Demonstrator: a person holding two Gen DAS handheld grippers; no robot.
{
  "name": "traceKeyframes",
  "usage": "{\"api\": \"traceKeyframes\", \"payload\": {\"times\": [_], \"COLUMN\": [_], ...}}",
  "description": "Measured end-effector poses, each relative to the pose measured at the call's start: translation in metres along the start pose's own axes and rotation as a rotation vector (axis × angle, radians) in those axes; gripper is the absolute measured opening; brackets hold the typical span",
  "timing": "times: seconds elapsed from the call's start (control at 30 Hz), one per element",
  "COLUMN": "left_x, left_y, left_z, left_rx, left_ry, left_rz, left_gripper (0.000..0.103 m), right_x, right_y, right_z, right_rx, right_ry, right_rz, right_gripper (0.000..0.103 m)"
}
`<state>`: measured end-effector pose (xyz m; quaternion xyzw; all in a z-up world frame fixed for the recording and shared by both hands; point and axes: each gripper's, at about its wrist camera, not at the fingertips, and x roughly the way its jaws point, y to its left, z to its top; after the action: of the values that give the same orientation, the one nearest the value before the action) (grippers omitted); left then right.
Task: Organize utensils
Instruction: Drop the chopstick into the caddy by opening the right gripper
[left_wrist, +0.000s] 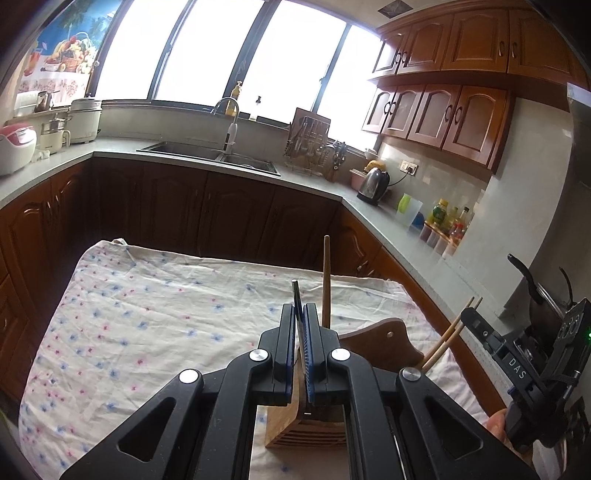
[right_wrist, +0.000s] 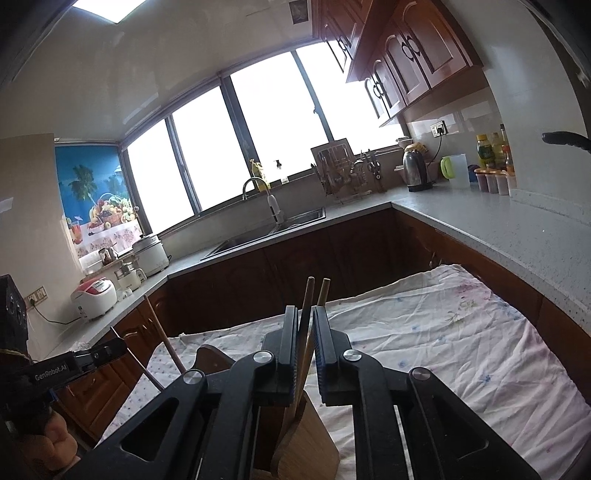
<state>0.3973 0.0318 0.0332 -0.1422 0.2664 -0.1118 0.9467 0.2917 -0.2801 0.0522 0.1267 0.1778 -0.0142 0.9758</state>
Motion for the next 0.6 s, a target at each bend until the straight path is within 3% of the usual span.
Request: {"api": "traceKeyframes", "payload": {"times": [0.07, 0.1, 0.17, 0.23, 0.3, 0.37, 0.47, 0.5, 0.53, 0.6], "left_x": [-0.001, 0.001, 0.002, -0.002, -0.009, -0.017, -0.036, -0.042, -0.051, -0.067], "left_y": [0.0, 0.0, 0.001, 0.003, 0.003, 0.003, 0.003, 0.003, 0.003, 0.003], "left_z": [-0.002, -0.002, -0.002, -0.002, -0.003, -0.005, -0.013, -0.017, -0.023, -0.034], "left_rx": [-0.002, -0.001, -0.005, -0.013, -0.012, -0.013, -0.009, -0.01, -0.015, -0.025], "left_ry": [0.005, 0.015, 0.037, 0.031, 0.02, 0.017, 0.003, 0.0, -0.01, -0.018], "left_rz": [0.002, 0.004, 0.008, 0.017, 0.022, 0.035, 0.065, 0.083, 0.1, 0.109], "left_gripper": [0.003, 0.003, 0.013, 0.032, 0.037, 0.048, 0.067, 0.083, 0.09, 0.09], "right_x": [-0.001, -0.002, -0.008, -0.018, -0.027, -0.036, -0.051, -0.056, -0.06, -0.069], "right_y": [-0.001, -0.002, -0.005, -0.006, -0.006, -0.007, -0.007, -0.008, -0.008, -0.008], "right_z": [0.001, 0.001, 0.004, 0.006, 0.009, 0.012, 0.01, 0.008, 0.006, 0.0], "right_rx": [0.001, 0.007, 0.027, 0.034, 0.039, 0.048, 0.05, 0.05, 0.052, 0.055], "right_ry": [0.003, 0.002, -0.011, -0.038, -0.052, -0.06, -0.066, -0.06, -0.051, -0.03], "right_rz": [-0.002, -0.004, 0.004, 0.012, 0.018, 0.03, 0.035, 0.036, 0.041, 0.048], "right_gripper": [0.015, 0.022, 0.06, 0.064, 0.07, 0.087, 0.095, 0.096, 0.096, 0.097]}}
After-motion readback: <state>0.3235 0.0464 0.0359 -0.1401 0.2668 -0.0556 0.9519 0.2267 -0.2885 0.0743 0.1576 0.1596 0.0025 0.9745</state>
